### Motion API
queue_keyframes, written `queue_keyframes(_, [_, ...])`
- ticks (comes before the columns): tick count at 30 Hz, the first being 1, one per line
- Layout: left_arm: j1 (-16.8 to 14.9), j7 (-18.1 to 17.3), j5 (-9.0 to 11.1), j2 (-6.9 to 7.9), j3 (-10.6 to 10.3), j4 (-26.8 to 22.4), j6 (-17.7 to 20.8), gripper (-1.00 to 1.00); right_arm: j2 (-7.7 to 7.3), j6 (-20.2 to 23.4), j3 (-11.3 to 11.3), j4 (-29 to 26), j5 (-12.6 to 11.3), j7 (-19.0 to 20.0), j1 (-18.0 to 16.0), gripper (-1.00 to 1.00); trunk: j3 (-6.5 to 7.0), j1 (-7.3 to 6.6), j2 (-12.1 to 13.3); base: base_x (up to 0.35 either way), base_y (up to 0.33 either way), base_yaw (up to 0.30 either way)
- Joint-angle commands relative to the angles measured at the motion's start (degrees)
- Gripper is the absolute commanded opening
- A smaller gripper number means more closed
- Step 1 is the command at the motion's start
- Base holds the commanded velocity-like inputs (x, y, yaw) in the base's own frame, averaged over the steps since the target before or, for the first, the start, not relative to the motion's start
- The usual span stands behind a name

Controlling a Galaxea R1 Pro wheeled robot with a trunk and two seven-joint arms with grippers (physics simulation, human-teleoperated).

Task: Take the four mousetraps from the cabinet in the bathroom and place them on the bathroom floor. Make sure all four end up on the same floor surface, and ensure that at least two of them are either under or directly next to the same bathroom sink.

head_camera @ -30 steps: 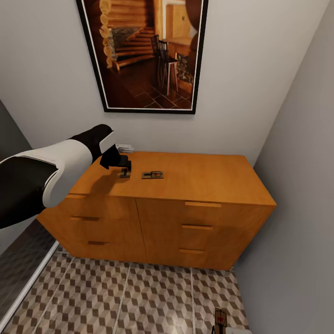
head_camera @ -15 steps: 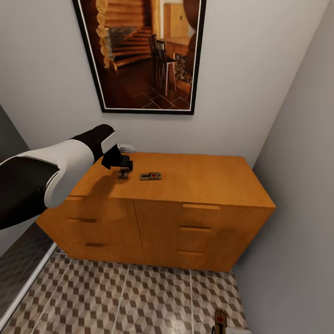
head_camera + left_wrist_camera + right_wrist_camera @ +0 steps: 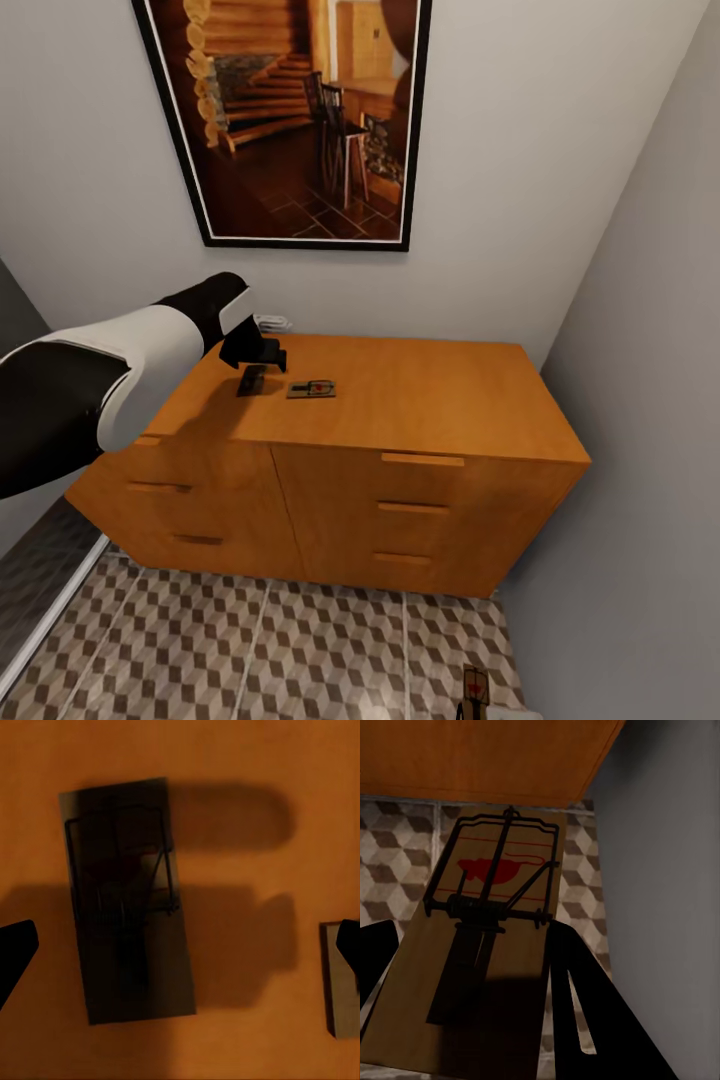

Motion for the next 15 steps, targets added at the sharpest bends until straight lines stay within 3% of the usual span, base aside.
queue_keyframes(1, [-0.05,0.47,0.61,-0.03,-0.12,0.12,0.04,1.0,0.01,-0.11,0.47,0.05,-0.18,-0.2,-0.04,-1.0,-0.05,0.0,-0.03,0.007,-0.005,0.014])
queue_keyframes(15, [0.27,0.47,0.61,-0.03,-0.1,0.12,0.04,1.0,0.01,-0.09,0.47,0.05,-0.19,-0.2,-0.05,-1.0,-0.05,0.0,-0.03,0.001,-0.001,0.073])
